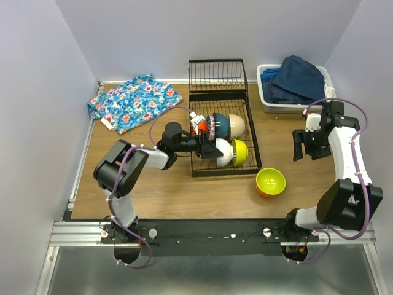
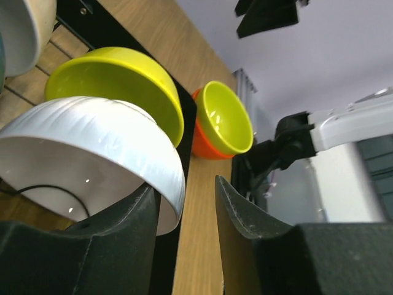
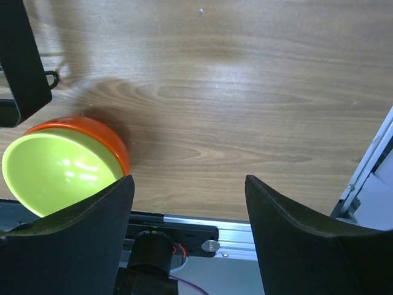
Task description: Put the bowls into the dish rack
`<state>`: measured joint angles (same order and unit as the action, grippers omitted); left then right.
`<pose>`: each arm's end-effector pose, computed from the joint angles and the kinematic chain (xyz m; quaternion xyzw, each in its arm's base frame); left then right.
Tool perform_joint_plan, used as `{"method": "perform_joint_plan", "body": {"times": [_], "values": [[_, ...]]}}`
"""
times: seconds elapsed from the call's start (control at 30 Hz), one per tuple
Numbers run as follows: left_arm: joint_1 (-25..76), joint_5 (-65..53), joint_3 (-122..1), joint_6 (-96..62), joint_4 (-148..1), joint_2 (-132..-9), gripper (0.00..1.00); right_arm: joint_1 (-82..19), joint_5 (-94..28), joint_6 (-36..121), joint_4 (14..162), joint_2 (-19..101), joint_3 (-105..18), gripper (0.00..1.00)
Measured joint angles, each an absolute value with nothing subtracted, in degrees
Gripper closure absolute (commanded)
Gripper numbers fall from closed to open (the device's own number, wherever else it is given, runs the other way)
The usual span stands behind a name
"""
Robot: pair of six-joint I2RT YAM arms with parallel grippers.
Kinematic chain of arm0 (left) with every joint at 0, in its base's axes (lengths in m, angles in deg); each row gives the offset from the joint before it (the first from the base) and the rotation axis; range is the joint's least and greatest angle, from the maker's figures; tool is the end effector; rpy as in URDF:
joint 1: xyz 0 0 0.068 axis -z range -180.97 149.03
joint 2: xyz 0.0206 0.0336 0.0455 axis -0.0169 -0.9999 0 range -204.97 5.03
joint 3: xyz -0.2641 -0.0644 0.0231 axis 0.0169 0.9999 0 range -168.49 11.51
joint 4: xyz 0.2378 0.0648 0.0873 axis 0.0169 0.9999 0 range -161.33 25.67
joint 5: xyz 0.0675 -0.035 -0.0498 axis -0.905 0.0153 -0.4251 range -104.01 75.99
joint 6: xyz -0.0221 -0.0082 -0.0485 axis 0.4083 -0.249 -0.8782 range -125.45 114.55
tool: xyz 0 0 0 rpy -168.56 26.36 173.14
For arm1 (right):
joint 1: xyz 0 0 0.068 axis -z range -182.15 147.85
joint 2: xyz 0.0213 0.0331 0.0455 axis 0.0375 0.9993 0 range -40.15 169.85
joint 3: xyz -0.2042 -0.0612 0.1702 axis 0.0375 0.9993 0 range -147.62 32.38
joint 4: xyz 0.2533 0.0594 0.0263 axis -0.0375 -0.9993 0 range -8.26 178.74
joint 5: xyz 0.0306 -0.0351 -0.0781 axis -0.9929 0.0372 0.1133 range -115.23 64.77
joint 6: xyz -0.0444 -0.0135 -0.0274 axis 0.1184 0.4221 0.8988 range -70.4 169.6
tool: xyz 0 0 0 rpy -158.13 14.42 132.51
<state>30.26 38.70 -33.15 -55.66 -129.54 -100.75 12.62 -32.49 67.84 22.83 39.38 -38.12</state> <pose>0.2916 -0.2099 0.1771 0.1945 0.6910 -0.6466 0.2580 0.2448 -0.0599 0.2883 -0.0383 0.9887 0.0230 0.1432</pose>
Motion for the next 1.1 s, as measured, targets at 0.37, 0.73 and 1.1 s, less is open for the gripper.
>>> {"method": "perform_joint_plan", "body": {"times": [0.37,0.73,1.1], "values": [[30.08,35.62,-38.35,-30.77,-96.58,-89.95,0.44,12.62,-42.07,78.0,19.9,38.13,-36.61,0.21],[28.01,28.21,-40.91,-9.81,-67.95,-78.17,0.41,12.59,-51.07,86.59,17.47,37.89,-31.41,0.24],[24.16,18.57,-43.16,-0.67,-51.21,-70.78,0.41,8.6,-48.93,88.12,21.08,39.36,-28.7,0.42]]}}
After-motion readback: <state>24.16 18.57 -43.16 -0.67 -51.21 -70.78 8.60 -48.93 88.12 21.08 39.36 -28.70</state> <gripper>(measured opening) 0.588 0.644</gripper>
